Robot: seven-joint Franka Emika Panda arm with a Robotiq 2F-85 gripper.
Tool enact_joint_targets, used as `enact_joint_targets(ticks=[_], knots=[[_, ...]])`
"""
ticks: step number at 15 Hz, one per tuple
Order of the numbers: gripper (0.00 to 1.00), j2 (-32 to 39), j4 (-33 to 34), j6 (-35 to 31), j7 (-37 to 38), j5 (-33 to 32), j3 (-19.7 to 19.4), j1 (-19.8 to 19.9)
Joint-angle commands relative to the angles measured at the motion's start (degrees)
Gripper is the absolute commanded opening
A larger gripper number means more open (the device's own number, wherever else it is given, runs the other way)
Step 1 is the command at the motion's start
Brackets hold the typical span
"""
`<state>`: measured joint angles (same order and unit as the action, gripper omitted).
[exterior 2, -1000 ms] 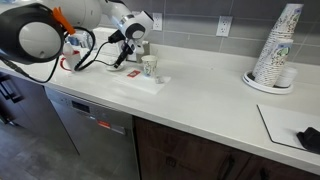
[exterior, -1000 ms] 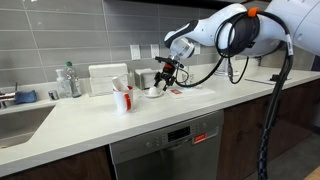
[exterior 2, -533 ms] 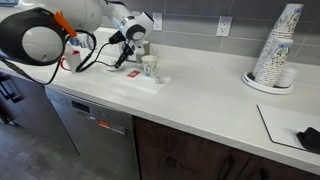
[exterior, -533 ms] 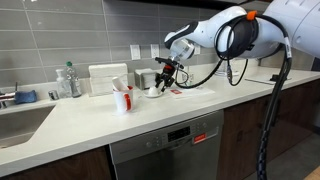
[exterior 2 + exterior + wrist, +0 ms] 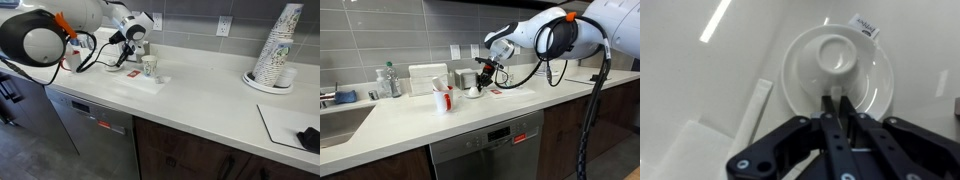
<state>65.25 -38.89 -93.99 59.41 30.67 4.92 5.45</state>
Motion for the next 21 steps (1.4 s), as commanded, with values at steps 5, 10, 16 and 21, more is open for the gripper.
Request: enact_joint_targets(ticks=[5, 10, 16, 21], knots=[[0.08, 0.44, 1.97, 0.56, -0.99, 0.39, 0.48, 0.80], [0.08, -1.77, 1.31, 2.02, -8.99, 0.57, 1.48, 2.04], [0.08, -5.21, -1.00, 9.13, -21.57, 1.39, 3.67, 5.21], [0.11, -4.87, 1.03, 10.78, -24.65, 0.07, 3.23, 5.00]])
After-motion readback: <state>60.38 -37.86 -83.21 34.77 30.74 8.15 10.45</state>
